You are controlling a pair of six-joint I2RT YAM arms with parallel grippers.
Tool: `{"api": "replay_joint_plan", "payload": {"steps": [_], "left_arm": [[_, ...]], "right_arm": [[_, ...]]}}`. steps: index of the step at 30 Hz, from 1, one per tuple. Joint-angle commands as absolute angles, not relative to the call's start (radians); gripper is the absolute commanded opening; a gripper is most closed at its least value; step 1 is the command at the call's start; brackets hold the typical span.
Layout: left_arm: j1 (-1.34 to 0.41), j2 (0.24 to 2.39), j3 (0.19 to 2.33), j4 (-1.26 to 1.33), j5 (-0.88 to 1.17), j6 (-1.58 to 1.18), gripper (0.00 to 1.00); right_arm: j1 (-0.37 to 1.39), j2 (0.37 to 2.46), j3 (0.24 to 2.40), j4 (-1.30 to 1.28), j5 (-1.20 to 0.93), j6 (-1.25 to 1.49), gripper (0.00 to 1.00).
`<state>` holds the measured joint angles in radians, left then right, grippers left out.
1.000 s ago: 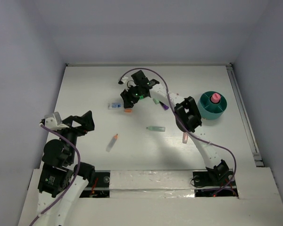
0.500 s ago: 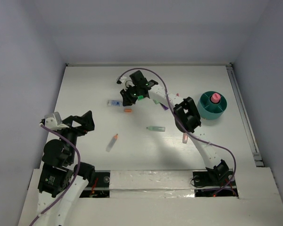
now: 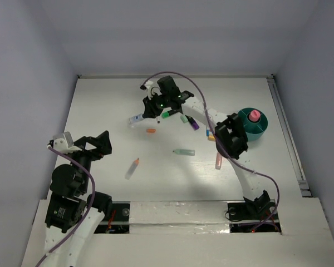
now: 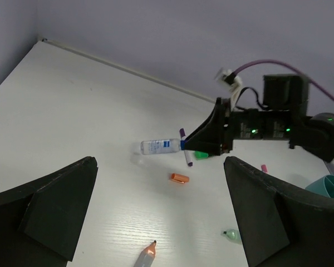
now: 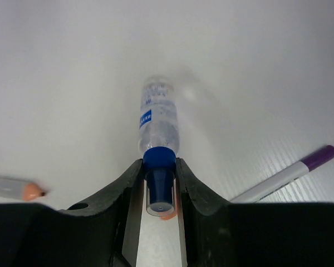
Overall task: Sort the stationery into containers
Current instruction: Pick up the stationery from the center of the board.
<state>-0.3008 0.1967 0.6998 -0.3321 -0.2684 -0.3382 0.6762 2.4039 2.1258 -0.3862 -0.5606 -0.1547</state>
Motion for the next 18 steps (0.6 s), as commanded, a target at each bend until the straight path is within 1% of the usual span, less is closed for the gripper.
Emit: {"api": "replay_joint_plan", "payload": {"steps": [1, 2, 4, 5, 6, 8, 9, 10, 13, 16, 18], "left_arm": [[-0.296, 0.229, 0.703, -0.270, -0.242, -0.334, 0.97], [-0.296, 0.241, 0.701, -0.261, -0.229, -0.340, 0.97], [-0.296, 0.261, 0.707, -0.230, -0.166, -0.371, 0.96], [-0.296, 0.288, 0.710, -0.218, -0.135, -0.385, 0.95], [-0.296, 0.305, 0.713, -0.187, -0.064, -0.399, 0.95], [-0.296, 0.349, 0.716, -0.155, -0.006, -0.440, 0.95], [-0.296, 0.365, 0.716, -0.140, 0.033, -0.454, 0.95], [-0.296, 0.379, 0.716, -0.106, 0.087, -0.468, 0.95], [-0.296, 0.434, 0.681, -0.009, 0.201, -0.529, 0.95], [-0.296, 0.486, 0.649, 0.096, 0.305, -0.583, 0.95], [-0.296, 0.518, 0.631, 0.190, 0.383, -0.639, 0.95]], "right_arm": [[0.687, 2.180, 2.056, -0.233, -0.624, -0.086, 0.07], [0.687, 2.107, 2.024, -0.232, -0.627, -0.069, 0.07], [0.687, 2.028, 1.909, -0.239, -0.629, -0.052, 0.07], [0.687, 1.941, 1.866, -0.245, -0.627, -0.034, 0.07], [0.687, 1.892, 1.762, -0.238, -0.626, -0.019, 0.06], [0.687, 1.791, 1.648, -0.222, -0.624, 0.035, 0.06], [0.687, 1.693, 1.597, -0.218, -0.617, 0.050, 0.06], [0.687, 1.646, 1.501, -0.215, -0.609, 0.069, 0.05], [0.687, 1.481, 1.360, -0.218, -0.580, 0.120, 0.04], [0.687, 1.360, 1.312, -0.262, -0.539, 0.146, 0.03], [0.687, 1.319, 1.313, -0.320, -0.509, 0.149, 0.03]]}}
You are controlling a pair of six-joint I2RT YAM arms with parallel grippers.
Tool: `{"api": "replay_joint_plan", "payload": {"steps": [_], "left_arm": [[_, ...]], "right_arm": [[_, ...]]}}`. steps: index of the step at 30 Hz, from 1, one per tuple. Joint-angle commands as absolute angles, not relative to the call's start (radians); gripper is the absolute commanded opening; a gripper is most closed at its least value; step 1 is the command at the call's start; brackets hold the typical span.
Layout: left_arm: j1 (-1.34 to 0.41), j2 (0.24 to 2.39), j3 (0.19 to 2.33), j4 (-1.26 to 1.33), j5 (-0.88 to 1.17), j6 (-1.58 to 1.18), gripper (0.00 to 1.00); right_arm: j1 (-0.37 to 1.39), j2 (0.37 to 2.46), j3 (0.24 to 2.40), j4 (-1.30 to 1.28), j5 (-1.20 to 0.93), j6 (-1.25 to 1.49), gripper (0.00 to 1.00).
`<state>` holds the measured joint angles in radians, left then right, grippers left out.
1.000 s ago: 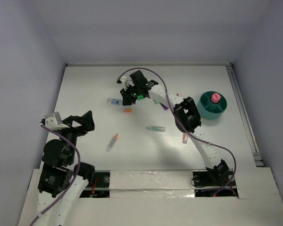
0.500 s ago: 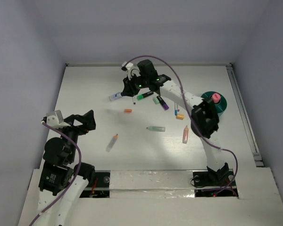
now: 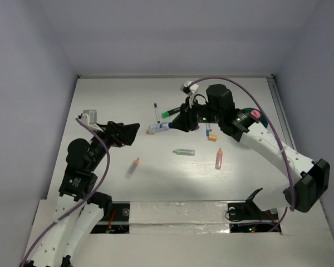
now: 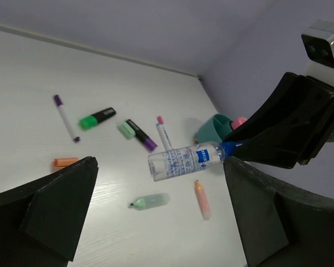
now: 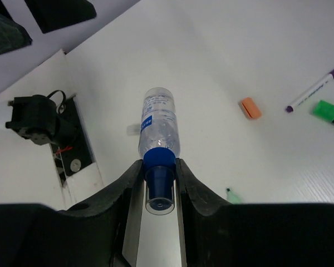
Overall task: Sort the stationery into containers
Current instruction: Pick up the stationery from the center of the board, then place the stationery in the storage box.
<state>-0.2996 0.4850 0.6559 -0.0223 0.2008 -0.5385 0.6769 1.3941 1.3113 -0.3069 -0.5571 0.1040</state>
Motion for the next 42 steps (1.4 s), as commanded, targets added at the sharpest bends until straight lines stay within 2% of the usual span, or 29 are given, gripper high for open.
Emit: {"api": "replay_joint_plan", "payload": {"steps": [1, 4, 6, 11, 15, 21, 30, 42], "left_arm": [[-0.296, 0.538, 0.615, 0.216, 0.408, -0.656, 0.95], [-0.296, 0.555, 0.633, 0.229, 0.442, -0.655, 0.94], [-0.296, 0.549, 0.659, 0.178, 0.428, -0.617, 0.95], [-0.296, 0.483, 0.735, -0.075, 0.362, -0.442, 0.98], [-0.296, 0.434, 0.738, -0.216, 0.353, -0.373, 0.99], [-0.348, 0.370, 0.726, -0.264, 0.379, -0.351, 0.99], [-0.432, 0.301, 0.653, -0.227, 0.325, -0.379, 0.99], [-0.471, 0.275, 0.649, -0.238, 0.291, -0.393, 0.99]], "right_arm": [[0.687, 1.286, 1.324, -0.362, -0.488, 0.146, 0.03], [0.687, 1.246, 1.351, -0.446, -0.372, 0.146, 0.03], [0.687, 1.195, 1.367, -0.529, -0.211, 0.147, 0.02], [0.654, 1.102, 1.390, -0.701, 0.224, 0.190, 0.03], [0.557, 1.120, 1.469, -0.914, 0.442, 0.219, 0.04], [0.390, 1.256, 1.600, -1.041, 0.428, 0.201, 0.05], [0.304, 1.521, 1.770, -1.172, 0.388, 0.164, 0.05], [0.250, 1.644, 1.824, -1.196, 0.409, 0.147, 0.05]]}}
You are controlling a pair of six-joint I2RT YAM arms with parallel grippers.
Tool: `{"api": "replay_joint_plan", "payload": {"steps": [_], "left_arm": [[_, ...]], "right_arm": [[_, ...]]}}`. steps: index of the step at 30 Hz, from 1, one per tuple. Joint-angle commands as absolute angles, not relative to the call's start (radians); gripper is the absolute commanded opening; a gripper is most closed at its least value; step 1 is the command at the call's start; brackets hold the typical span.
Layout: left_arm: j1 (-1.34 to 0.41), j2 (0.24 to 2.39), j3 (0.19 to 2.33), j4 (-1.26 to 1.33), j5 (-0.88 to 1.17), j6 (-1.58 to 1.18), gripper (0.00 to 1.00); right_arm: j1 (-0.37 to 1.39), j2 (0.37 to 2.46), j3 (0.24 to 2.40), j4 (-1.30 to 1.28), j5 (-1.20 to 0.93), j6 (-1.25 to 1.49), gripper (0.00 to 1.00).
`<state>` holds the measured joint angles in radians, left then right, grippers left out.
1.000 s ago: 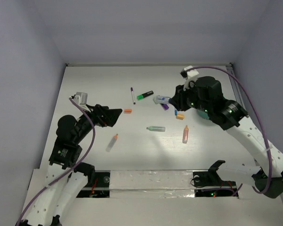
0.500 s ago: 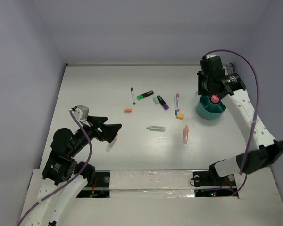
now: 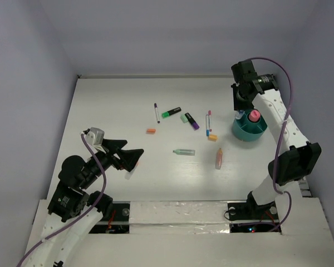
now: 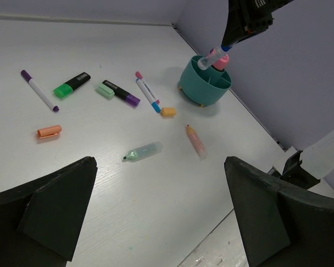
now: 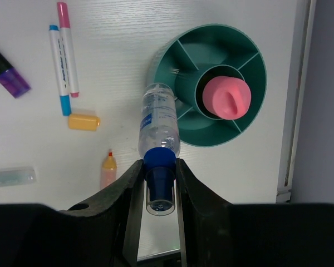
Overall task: Sort the stationery into containers
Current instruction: Place the stationery in the storage box.
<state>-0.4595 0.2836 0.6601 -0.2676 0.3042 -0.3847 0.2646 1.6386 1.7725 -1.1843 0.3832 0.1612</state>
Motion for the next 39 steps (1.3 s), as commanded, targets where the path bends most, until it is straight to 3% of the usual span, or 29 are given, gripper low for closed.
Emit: {"api": "replay_joint_plan", "payload": {"steps": [1, 20, 26, 30, 32, 37, 39], "left_arm": [[-0.471, 0.275, 0.649, -0.236, 0.290, -0.393, 0.99], [-0.471, 0.285, 0.649, -0.238, 0.281, -0.396, 0.99], [-0.471, 0.287, 0.649, -0.238, 0.281, -0.396, 0.99], [-0.471, 0.290, 0.649, -0.239, 0.282, -0.396, 0.99], [-0.471, 0.293, 0.650, -0.238, 0.285, -0.394, 0.99], [-0.471, 0.299, 0.650, -0.238, 0.281, -0.393, 0.99], [-0.471, 0.302, 0.649, -0.238, 0.281, -0.396, 0.99]], "right_arm": [[0.241, 1.646, 1.819, -1.195, 0.410, 0.146, 0.05], [0.202, 1.713, 1.736, -1.128, 0.357, 0.137, 0.10], [0.193, 1.741, 1.729, -1.103, 0.365, 0.132, 0.26], [0.193, 1.743, 1.736, -1.082, 0.390, 0.132, 0.62], [0.193, 1.741, 1.764, -1.083, 0.399, 0.133, 0.71], [0.193, 1.712, 1.812, -1.034, 0.335, 0.114, 0.74], [0.206, 1.663, 1.760, -0.924, 0.263, 0.089, 0.66]]}}
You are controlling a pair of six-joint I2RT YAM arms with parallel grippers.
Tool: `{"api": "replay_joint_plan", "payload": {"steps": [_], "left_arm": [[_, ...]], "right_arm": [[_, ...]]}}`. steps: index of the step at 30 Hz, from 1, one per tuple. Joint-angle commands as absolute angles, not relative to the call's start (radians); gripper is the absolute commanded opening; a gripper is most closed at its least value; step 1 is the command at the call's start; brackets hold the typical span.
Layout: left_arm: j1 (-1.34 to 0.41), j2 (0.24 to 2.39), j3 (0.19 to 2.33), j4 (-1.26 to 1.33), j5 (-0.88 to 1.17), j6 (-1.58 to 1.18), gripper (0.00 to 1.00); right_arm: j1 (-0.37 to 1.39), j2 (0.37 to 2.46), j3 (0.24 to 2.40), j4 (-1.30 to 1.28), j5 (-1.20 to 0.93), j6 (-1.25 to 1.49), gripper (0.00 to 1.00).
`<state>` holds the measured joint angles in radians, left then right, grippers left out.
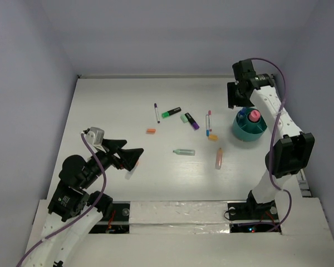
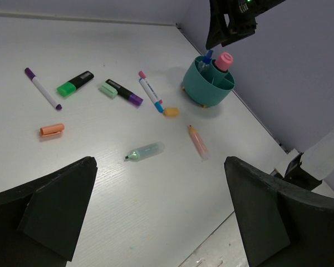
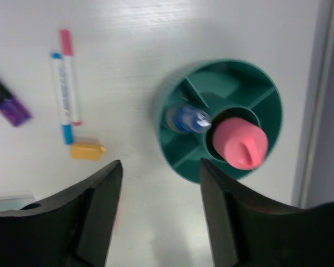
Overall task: Sort the stationery into containers
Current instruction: Place the stationery in the storage box, then pick up the pen from the center of the board.
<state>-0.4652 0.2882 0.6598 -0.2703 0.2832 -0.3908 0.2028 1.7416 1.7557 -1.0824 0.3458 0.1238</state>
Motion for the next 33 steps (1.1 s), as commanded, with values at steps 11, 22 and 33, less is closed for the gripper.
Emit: {"api": "replay_joint_plan", "payload": {"steps": [11, 22, 33], "left_arm": [[-0.471, 0.314, 0.649, -0.239, 0.262, -0.400, 0.99], [-0.442, 0.337, 0.649, -0.238, 0.268, -0.399, 0.99], [-0.413, 0.351, 0.647, -0.235, 0.275, -0.397, 0.99]], "right_arm": [[0.399, 1.821, 1.621, -0.561, -0.006, 0.072, 0.32], [0.431, 2.105, 1.740, -0.580, -0.006, 0.012, 0.56], [0.440, 2.209, 1.801, -0.560, 0.023, 0.012, 0.55]]}}
